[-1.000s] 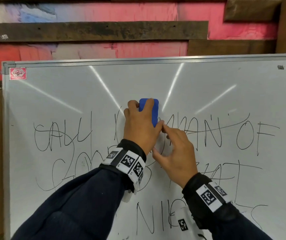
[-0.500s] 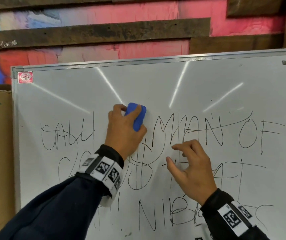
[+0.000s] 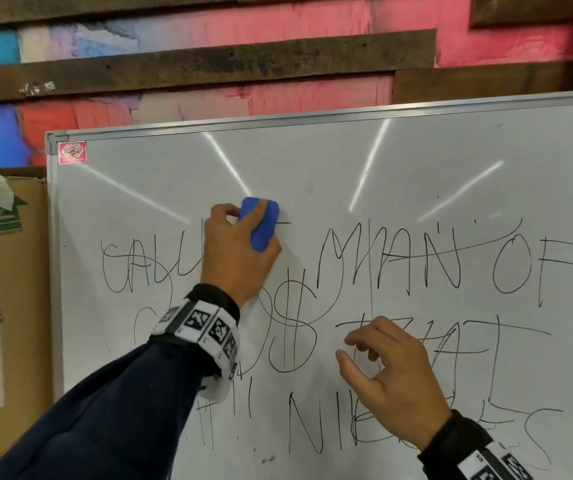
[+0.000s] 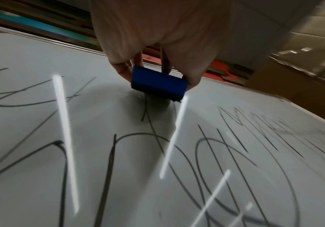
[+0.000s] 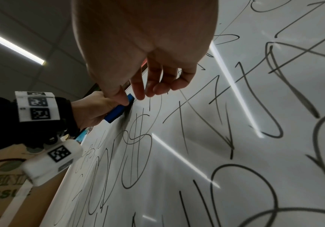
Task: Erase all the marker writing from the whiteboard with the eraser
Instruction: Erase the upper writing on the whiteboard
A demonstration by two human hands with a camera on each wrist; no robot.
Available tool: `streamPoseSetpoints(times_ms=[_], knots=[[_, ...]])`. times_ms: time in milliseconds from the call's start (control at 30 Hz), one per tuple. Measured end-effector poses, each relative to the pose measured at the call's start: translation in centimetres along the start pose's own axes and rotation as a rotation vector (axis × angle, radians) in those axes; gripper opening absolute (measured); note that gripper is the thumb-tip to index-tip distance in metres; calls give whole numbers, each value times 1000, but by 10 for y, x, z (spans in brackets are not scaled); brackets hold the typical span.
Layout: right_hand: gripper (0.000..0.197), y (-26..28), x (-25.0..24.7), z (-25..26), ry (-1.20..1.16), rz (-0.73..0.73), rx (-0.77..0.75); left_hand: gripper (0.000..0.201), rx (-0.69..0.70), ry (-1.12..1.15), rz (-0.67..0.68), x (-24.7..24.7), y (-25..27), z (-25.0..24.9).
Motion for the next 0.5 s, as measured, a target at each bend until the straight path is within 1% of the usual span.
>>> streamPoseSetpoints(times_ms=[33, 67, 100, 167, 200, 233, 300, 333, 367, 433, 467, 500], knots=[[16, -1, 0, 1, -9, -7, -2, 59, -44, 29, -32, -4, -5, 5], [16, -2, 1, 1, -12, -10, -1, 60, -49, 38, -38, -5, -7, 7], [18, -4, 2, 1, -11, -5, 2, 60, -21, 24, -11, -4, -3, 5], [23, -7, 6, 2, -14, 7, 10, 60, 90, -51, 71, 3, 9, -1], [24, -9, 8, 3, -19, 9, 11, 60, 128, -68, 86, 5, 12, -1], [24, -11, 10, 4, -23, 12, 9, 60, 120, -64, 74, 3, 11, 2], [24, -15, 13, 8, -20, 21, -5, 60, 20, -3, 2, -4, 4, 12], [23, -17, 14, 9, -16, 24, -12, 60, -7, 20, -22, -5, 2, 16], [23, -19, 15, 10, -14, 27, -14, 60, 8, 16, -13, -4, 4, 15], [22, -20, 17, 10, -23, 31, -13, 61, 105, -57, 46, 0, 11, 9], [21, -21, 18, 10, -28, 32, -12, 61, 130, -78, 49, 1, 11, 10], [21, -21, 19, 11, -30, 35, -13, 60, 103, -69, 27, -3, 8, 12]])
Point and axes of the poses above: each hand's wrist, its own y-axis away from the middle knuckle, its own x-axis out of the palm, z = x × y, the point moved 5 cm from there along -y, towards the middle knuckle, and after that the axes turned 9 degrees about -x, right-handed, at the moved point
